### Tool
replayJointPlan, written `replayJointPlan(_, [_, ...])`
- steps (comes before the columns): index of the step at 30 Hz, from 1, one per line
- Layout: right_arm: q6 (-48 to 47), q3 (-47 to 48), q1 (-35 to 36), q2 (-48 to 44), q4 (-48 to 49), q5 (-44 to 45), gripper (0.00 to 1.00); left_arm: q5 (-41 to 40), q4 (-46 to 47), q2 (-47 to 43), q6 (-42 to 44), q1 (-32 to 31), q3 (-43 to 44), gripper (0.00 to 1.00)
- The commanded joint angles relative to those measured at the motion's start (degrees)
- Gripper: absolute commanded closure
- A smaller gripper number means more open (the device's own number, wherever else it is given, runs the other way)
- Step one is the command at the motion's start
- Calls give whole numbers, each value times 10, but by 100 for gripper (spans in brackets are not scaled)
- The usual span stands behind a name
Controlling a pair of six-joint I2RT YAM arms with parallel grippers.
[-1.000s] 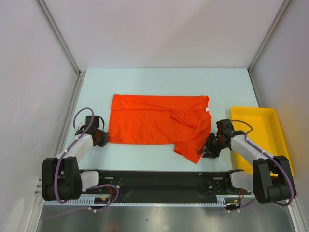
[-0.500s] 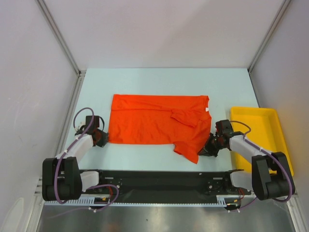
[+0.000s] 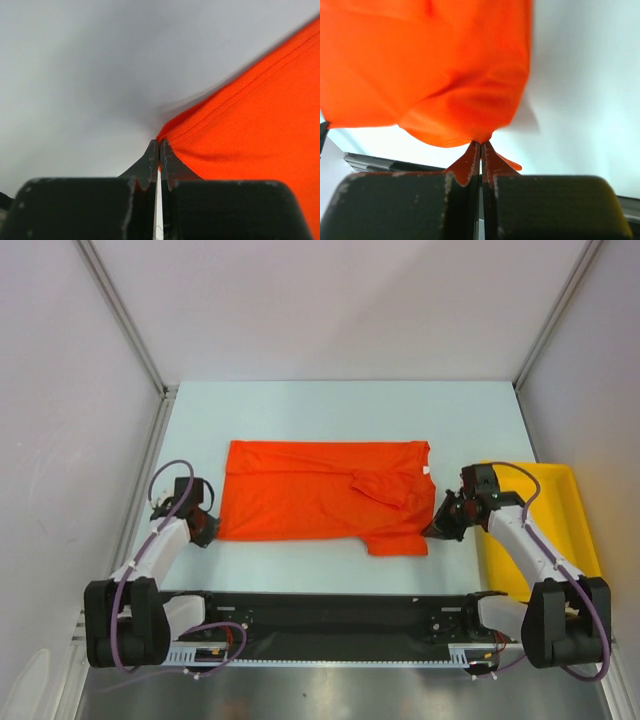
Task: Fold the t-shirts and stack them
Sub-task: Fold the tshirt
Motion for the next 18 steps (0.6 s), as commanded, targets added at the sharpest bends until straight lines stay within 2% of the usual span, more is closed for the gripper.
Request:
replayJointPlan(1, [-39,52,-4,39,-25,18,100,-25,-13,0,39,3,40,100])
replayJointPlan(9, [-69,165,-13,148,-5,15,100,-34,-5,94,99,-21,167,100])
replayJointPlan(18, [-102,292,-21,302,-20,-21,100,-37,-17,257,101,-26,323,100])
